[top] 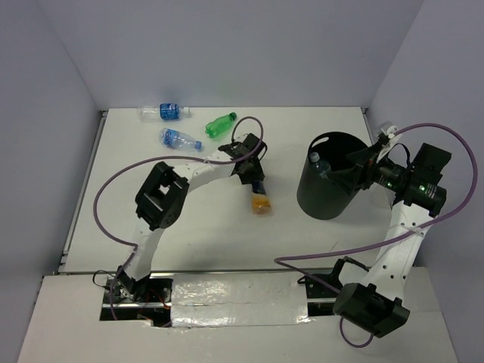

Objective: Put the plastic bottles in the bin

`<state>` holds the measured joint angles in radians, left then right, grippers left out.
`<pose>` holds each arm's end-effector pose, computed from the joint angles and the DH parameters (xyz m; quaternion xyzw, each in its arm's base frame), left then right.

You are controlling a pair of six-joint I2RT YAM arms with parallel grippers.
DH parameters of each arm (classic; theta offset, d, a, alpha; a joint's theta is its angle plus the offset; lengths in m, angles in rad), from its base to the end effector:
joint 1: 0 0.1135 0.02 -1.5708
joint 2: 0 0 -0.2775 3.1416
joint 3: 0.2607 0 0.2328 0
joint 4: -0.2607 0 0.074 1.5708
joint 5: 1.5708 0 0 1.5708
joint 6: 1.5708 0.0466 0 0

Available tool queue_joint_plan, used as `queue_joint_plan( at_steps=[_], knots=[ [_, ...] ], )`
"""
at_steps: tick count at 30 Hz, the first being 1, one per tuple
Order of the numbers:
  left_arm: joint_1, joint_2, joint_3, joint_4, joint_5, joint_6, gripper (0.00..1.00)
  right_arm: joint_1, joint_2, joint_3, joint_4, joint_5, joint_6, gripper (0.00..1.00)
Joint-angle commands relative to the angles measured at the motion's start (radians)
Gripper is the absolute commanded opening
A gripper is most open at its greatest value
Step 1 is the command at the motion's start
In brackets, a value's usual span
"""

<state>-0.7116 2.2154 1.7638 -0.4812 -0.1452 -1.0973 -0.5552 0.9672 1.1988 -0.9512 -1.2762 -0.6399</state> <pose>0.3731 -0.3128 0.1947 -0.2038 0.9251 -0.2033 0.2475 0.1369 -0.0325 0.3943 -0.2767 0.7205 0.2619 0.5794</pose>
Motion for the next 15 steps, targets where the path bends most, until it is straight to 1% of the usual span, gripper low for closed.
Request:
queue_joint_plan(
  at_steps=[1, 2, 3, 4, 5, 6, 7, 8, 9, 11, 12, 14, 15],
  knots=[
    [-0.006, -0.237, -0.075, 0.151, -0.037, 0.146, 0.37, -0.026, -0.031, 0.056, -0.102, -0.040, -0.084, 1.00],
    [-0.006, -0.273, -0.119, 0.209, -0.047, 0.172, 0.35, -0.028, -0.036, 0.062, -0.110, -0.037, -0.089, 1.00],
    [-0.006, -0.311, -0.135, 0.240, -0.044, 0.203, 0.30, -0.029, -0.038, 0.065, -0.119, -0.034, -0.095, 1.00],
    [-0.008, -0.376, -0.150, 0.275, -0.027, 0.279, 0.27, -0.029, -0.039, 0.070, -0.138, -0.032, -0.107, 1.00],
    [-0.008, -0.402, -0.176, 0.315, 0.040, 0.328, 0.25, -0.031, -0.039, 0.083, -0.144, -0.020, -0.112, 1.00],
    [-0.008, -0.430, -0.184, 0.398, 0.085, 0.373, 0.20, -0.032, -0.042, 0.090, -0.149, -0.014, -0.112, 1.00],
    [-0.008, -0.471, -0.185, 0.430, 0.125, 0.448, 0.19, -0.035, -0.044, 0.096, -0.147, -0.005, -0.107, 1.00],
    [-0.008, -0.486, -0.187, 0.469, 0.178, 0.486, 0.17, -0.035, -0.045, 0.107, -0.146, 0.008, -0.103, 1.00],
    [-0.008, -0.499, -0.181, 0.559, 0.275, 0.535, 0.13, -0.035, -0.047, 0.110, -0.141, 0.012, -0.096, 1.00],
    [-0.009, -0.513, -0.149, 0.633, 0.355, 0.559, 0.11, -0.037, -0.050, 0.116, -0.132, 0.024, -0.078, 1.00],
    [-0.012, -0.510, -0.136, 0.701, 0.410, 0.573, 0.10, -0.037, -0.050, 0.117, -0.132, 0.028, -0.069, 1.00],
    [-0.019, -0.476, -0.072, 0.763, 0.465, 0.586, 0.11, -0.040, -0.054, 0.120, -0.130, 0.031, -0.057, 1.00],
    [-0.020, -0.433, -0.046, 0.809, 0.472, 0.586, 0.11, -0.038, -0.061, 0.127, -0.135, 0.028, -0.047, 1.00]
  ],
)
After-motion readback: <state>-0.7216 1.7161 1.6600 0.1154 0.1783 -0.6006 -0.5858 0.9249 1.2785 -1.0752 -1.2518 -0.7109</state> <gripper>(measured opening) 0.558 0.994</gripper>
